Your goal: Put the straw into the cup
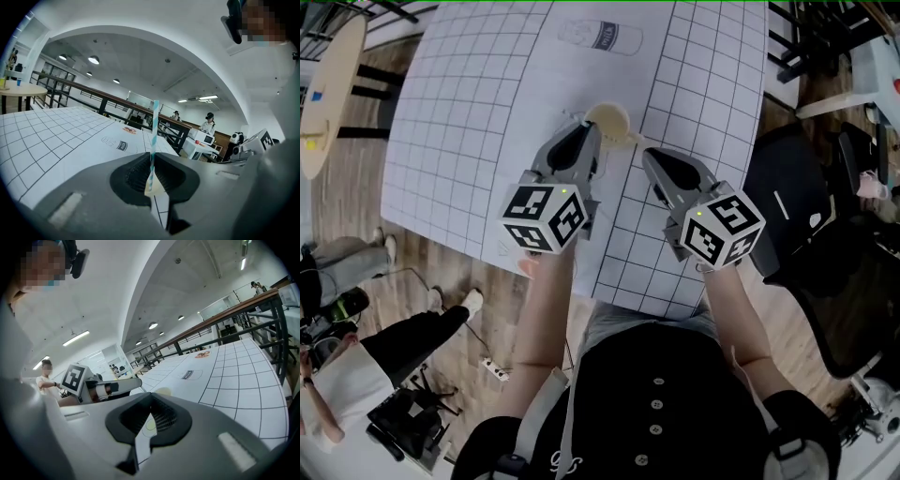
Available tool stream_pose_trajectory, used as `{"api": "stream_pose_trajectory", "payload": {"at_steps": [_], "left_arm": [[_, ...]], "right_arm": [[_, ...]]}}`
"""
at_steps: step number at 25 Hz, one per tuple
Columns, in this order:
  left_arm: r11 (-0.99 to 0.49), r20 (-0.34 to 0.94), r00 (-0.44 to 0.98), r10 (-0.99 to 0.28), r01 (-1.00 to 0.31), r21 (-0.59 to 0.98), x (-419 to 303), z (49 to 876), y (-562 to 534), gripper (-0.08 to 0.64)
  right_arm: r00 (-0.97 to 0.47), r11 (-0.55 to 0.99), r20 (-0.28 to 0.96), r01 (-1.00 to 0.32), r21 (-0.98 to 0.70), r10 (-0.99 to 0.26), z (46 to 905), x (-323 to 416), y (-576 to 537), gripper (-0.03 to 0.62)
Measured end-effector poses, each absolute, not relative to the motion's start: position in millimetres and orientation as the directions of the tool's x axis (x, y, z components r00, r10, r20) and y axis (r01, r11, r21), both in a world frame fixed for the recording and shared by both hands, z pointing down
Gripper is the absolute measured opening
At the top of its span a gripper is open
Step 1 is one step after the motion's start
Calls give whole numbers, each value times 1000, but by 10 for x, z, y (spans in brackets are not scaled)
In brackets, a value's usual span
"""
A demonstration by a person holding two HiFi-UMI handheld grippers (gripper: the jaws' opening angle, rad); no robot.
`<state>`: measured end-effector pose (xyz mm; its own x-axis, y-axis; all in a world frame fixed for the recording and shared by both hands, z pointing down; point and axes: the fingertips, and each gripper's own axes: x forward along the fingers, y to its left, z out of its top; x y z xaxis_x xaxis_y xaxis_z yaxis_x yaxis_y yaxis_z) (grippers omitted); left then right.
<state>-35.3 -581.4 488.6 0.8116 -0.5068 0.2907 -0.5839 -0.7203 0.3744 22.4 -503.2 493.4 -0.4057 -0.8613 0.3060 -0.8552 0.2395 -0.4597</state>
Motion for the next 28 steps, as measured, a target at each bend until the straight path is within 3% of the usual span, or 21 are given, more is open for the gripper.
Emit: {"api": "stream_pose_trajectory", "payload": {"at_steps": [12, 28], "left_arm": [[-675, 378, 773, -510, -632, 380, -376, 5207, -5779, 30], [-641, 421, 722, -549, -687, 343, -462, 5302, -5845, 153]], "right_arm": [[-413, 234, 322, -850, -471, -852, 5006, 207, -4963, 0], [-420, 228, 327, -842, -489, -847, 5058, 223, -4861, 0]]}}
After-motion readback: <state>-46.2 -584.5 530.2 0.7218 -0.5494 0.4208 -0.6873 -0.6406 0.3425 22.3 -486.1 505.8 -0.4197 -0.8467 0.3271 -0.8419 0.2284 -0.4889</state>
